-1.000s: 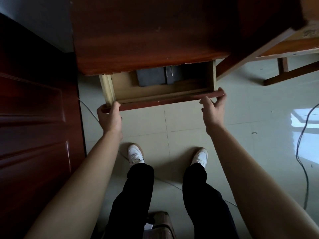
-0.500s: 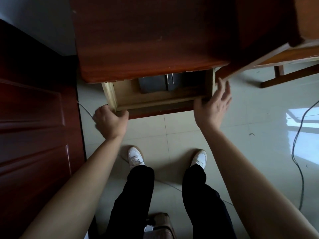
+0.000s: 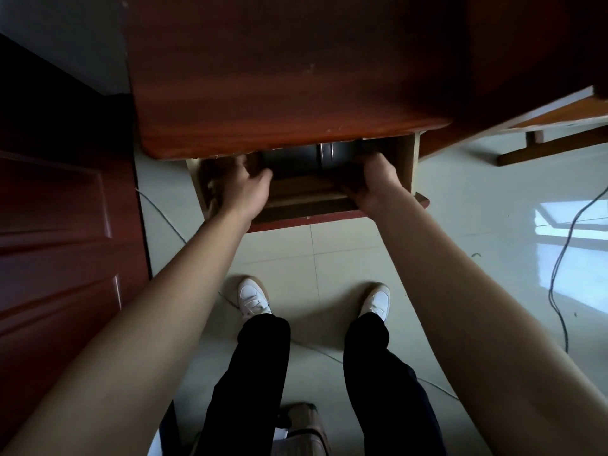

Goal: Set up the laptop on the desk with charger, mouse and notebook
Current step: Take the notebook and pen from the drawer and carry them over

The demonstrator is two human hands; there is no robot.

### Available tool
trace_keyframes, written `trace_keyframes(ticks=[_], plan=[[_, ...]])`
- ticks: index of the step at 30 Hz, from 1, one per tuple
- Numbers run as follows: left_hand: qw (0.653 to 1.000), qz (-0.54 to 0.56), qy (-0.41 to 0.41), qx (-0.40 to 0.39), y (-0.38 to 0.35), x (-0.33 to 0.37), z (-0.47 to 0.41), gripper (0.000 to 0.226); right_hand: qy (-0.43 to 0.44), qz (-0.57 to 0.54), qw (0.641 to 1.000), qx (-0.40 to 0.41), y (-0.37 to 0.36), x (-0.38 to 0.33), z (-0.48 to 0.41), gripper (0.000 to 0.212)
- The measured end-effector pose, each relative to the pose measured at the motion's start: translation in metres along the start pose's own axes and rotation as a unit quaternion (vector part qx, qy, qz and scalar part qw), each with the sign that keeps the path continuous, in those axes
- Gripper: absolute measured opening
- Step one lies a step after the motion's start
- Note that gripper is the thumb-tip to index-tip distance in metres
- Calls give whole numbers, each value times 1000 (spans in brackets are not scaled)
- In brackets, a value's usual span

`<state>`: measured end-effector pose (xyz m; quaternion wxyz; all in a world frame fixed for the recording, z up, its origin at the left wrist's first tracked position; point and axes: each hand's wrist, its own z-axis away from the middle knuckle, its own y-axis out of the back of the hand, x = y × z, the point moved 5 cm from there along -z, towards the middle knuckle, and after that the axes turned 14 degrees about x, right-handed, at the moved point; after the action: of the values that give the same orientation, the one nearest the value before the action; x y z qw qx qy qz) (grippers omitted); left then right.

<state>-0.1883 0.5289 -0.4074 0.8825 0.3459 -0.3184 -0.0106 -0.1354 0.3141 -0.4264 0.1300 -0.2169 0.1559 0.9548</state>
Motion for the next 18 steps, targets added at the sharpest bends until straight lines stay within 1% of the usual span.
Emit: trace_keyframes(ticks=[3,8,10,12,15,18], plan=[[999,35,19,25,-6,2,-3,53,-19,-33,999,-21,-2,-2,-3,23],[998,63,21,7,-9,-3,-5,46,-52,-87,993,-60,-1,-4,-12,30],[997,73,26,19,-4,-5,-6,42,-56,-97,992,-66,-1,-4,-12,37],[995,84,35,39,3,-9,-8,38,-48,-92,992,-67,1,-3,-9,40],[990,113,58,67,15,-16,-12,36,-7,-72,995,-71,4,-2,2,32],[982,153,82,80,25,-17,-8,41,-9,-115,987,-113,7,4,17,32]])
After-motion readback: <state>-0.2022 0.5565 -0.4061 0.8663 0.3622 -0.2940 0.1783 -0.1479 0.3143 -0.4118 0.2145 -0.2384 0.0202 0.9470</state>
